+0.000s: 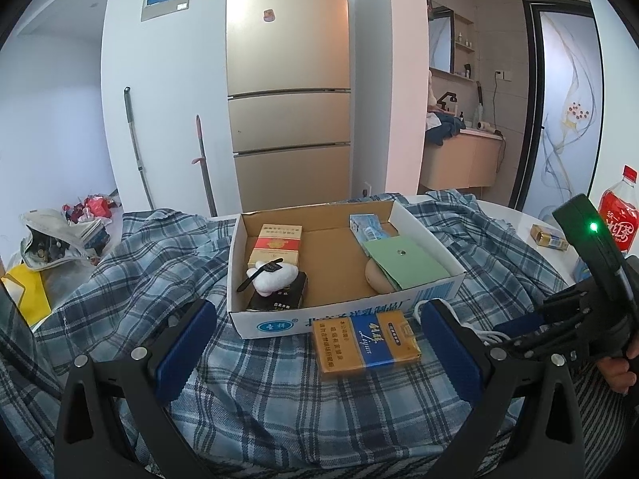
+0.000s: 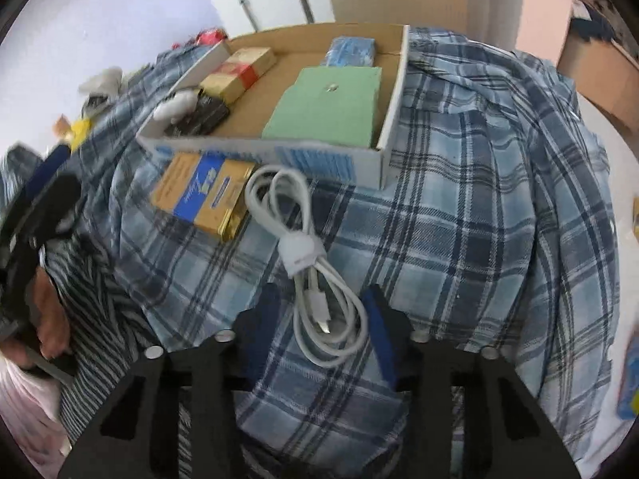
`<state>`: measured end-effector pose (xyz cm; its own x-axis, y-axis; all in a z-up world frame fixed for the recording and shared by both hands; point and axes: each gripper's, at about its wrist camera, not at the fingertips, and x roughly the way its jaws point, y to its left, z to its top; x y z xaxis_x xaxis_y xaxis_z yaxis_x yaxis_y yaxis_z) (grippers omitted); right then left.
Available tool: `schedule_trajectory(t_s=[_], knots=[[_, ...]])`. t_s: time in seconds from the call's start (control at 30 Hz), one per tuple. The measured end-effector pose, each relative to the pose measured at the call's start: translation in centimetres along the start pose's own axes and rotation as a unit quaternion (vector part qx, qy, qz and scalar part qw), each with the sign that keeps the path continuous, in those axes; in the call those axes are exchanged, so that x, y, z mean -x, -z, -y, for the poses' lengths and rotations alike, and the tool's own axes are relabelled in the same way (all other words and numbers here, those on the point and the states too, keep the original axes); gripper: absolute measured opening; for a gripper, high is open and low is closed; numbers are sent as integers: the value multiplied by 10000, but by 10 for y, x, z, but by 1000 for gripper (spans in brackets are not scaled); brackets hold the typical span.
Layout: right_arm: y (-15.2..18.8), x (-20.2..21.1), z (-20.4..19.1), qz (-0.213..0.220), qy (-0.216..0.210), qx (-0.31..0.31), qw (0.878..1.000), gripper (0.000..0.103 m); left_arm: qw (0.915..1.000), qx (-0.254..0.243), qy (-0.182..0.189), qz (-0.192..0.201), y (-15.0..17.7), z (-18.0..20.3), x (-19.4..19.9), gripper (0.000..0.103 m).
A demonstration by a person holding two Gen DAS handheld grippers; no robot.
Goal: Organize soft objects
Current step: 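Grasp the white cable with the right gripper and lift it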
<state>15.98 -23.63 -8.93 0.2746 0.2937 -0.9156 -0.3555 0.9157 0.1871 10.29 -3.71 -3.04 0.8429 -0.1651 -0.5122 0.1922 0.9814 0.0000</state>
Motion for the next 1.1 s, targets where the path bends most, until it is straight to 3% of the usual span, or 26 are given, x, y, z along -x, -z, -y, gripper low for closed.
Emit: schedule_trajectory(t_s=[0.1, 0.37, 0.57, 0.63, 0.87, 1.03, 1.1], knots=[[3, -1, -11, 66, 622, 415, 9972, 41, 10000, -17, 2, -5, 0, 0, 0, 103], [5, -6, -34, 368, 1178, 1169, 9854, 41, 10000, -31, 50, -32, 1, 1, 0, 103], [5, -4, -30, 368, 1055, 1046, 9882, 28, 10000, -29, 50, -21, 0, 2, -1, 103], [4, 5, -25, 403, 790, 818, 9927, 25, 10000, -44, 45, -6, 0, 3, 0, 103], [2, 34, -20, 781, 694, 511, 9932, 24, 10000, -33, -10, 43, 1, 2, 1, 103], [3, 19, -18, 451, 712, 471, 9953, 25, 9999, 150, -30, 64, 0, -6, 2, 103], [4, 9, -23, 292, 1009, 615, 9926, 35, 9999, 158, -41, 44, 0, -7, 1, 103]])
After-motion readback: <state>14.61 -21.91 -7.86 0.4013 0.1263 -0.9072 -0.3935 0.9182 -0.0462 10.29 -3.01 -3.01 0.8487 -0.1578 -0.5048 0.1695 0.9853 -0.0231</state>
